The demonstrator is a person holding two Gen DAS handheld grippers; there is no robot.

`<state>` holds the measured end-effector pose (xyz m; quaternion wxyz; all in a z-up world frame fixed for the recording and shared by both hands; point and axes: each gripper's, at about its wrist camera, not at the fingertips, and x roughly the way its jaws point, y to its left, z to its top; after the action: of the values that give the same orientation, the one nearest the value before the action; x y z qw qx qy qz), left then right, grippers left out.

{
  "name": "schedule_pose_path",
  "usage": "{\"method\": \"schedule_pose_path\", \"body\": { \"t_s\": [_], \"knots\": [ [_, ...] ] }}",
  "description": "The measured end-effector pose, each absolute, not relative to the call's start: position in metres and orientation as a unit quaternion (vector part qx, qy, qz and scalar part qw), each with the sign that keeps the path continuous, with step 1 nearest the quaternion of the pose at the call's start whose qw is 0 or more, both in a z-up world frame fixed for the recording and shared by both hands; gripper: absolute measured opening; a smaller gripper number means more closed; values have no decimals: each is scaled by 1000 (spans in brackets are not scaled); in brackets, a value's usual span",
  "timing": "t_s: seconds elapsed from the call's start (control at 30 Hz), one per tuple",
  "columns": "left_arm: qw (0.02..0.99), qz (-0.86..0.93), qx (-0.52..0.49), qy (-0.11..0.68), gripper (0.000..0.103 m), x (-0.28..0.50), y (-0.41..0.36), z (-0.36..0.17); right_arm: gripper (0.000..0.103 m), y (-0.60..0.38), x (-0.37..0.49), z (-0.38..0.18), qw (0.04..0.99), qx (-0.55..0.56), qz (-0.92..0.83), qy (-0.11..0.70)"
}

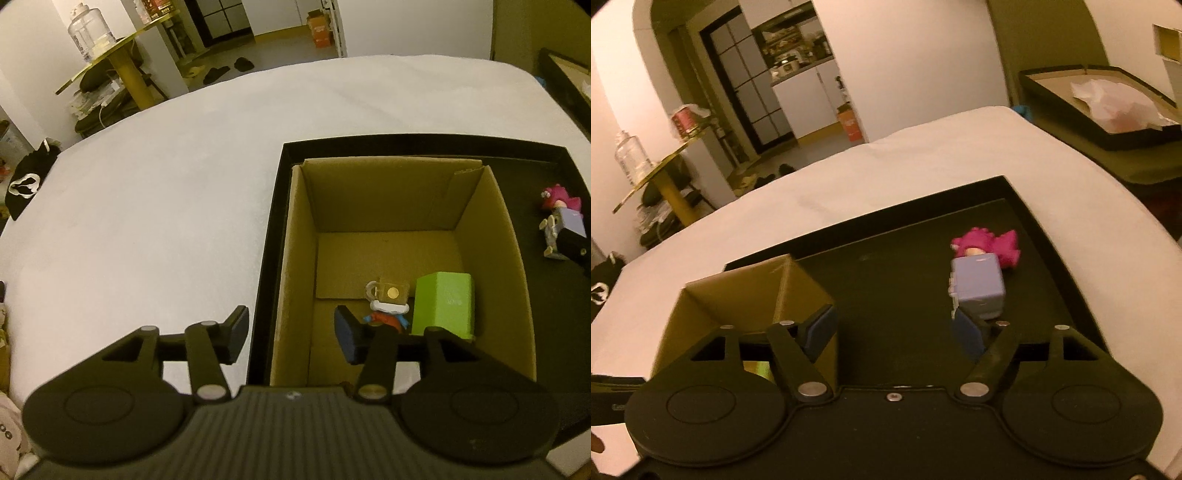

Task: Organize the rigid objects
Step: 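Reach the right gripper to the lavender cube and close on it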

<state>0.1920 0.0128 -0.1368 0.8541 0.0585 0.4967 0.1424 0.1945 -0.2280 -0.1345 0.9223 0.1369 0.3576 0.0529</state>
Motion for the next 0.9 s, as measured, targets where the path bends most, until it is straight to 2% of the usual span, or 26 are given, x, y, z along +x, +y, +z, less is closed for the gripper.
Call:
{"method": "schedule_pose_path", "body": {
  "t_s": [0.23, 0.77, 0.87, 0.9],
  "knots": [
    [850, 153, 83, 497, 54, 202, 6, -139, 83, -239, 213, -158, 926, 97, 4, 366],
    [836, 184, 104, 506, 56, 212, 4, -147, 85, -245, 234, -185, 928, 90, -14, 362],
    [835, 183, 106, 508, 56, 210, 2, -147, 81, -241, 231, -182, 936, 70, -8, 345],
    [835, 182, 105, 509, 57, 210, 2, -147, 71, -240, 231, -182, 937, 67, -7, 343]
  ]
}}
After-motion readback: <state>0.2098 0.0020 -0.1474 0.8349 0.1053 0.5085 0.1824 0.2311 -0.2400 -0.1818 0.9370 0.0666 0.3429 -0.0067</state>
